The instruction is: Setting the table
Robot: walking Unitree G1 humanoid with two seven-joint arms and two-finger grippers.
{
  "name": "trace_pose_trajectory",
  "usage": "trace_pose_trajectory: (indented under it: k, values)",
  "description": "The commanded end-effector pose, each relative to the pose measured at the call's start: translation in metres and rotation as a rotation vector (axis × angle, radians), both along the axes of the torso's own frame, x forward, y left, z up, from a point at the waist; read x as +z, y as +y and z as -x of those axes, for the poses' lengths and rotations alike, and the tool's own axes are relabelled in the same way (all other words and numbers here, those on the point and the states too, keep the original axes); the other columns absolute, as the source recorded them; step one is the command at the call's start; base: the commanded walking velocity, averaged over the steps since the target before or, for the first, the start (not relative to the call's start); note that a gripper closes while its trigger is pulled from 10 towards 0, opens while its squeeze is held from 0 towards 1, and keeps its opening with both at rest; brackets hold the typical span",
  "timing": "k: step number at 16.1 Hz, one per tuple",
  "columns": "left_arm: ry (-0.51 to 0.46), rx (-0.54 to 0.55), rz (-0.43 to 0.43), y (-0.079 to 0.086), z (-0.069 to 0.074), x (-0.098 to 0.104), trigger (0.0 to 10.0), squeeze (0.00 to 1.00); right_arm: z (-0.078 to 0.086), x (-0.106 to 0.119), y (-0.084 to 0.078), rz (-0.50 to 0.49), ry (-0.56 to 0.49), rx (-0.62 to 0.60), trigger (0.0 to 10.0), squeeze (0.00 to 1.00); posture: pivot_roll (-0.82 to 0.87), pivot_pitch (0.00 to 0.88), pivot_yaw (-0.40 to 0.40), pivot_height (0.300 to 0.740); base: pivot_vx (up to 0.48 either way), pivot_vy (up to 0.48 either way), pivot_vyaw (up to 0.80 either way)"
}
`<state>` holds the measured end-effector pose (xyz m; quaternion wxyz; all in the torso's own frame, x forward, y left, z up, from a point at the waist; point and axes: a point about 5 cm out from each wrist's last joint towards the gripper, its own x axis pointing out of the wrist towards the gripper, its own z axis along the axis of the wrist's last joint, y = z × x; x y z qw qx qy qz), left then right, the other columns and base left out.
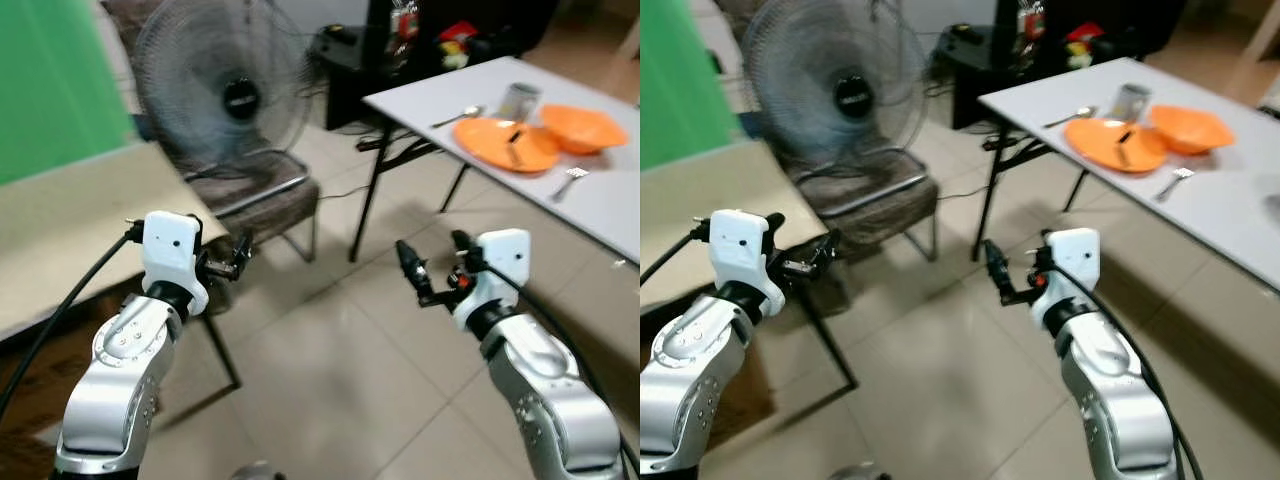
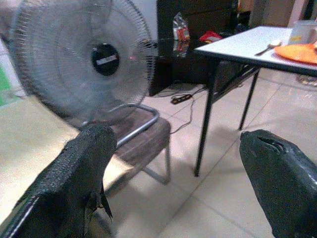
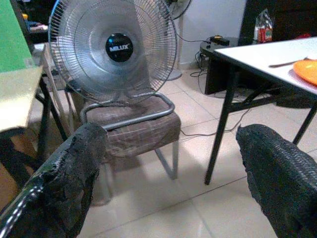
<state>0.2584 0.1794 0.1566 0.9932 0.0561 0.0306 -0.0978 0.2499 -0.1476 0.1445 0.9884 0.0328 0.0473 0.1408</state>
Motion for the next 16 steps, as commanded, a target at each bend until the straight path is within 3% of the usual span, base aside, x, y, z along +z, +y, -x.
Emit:
trace_pose_trajectory:
  k: [1, 5, 16]
  values:
    - [-0.007, -0.01, -0.008, 0.0, -0.001, 0.002, 10.0, 0.0, -0.001, 0.005, 0.003, -0.008, -0.017, 0.011, 10.0, 1.0, 0.1, 0.0, -0.026, 0.74, 0.0, 0.311, 0.0]
    - [-0.005, -0.006, -0.008, 0.0, -0.002, 0.002, 10.0, 0.0, 0.001, 0.001, 0.003, 0.005, -0.006, 0.006, 10.0, 1.0, 0.09, 0.0, -0.008, 0.74, 0.0, 0.301, 0.0]
    - [-0.024, -0.028, -0.047, -0.008, -0.002, 0.007, 10.0, 0.0, -0.006, -0.001, 0.017, 0.017, -0.027, 0.12, 10.0, 1.0, 0.12, 0.0, 0.01, 0.74, 0.0, 0.0, 0.8]
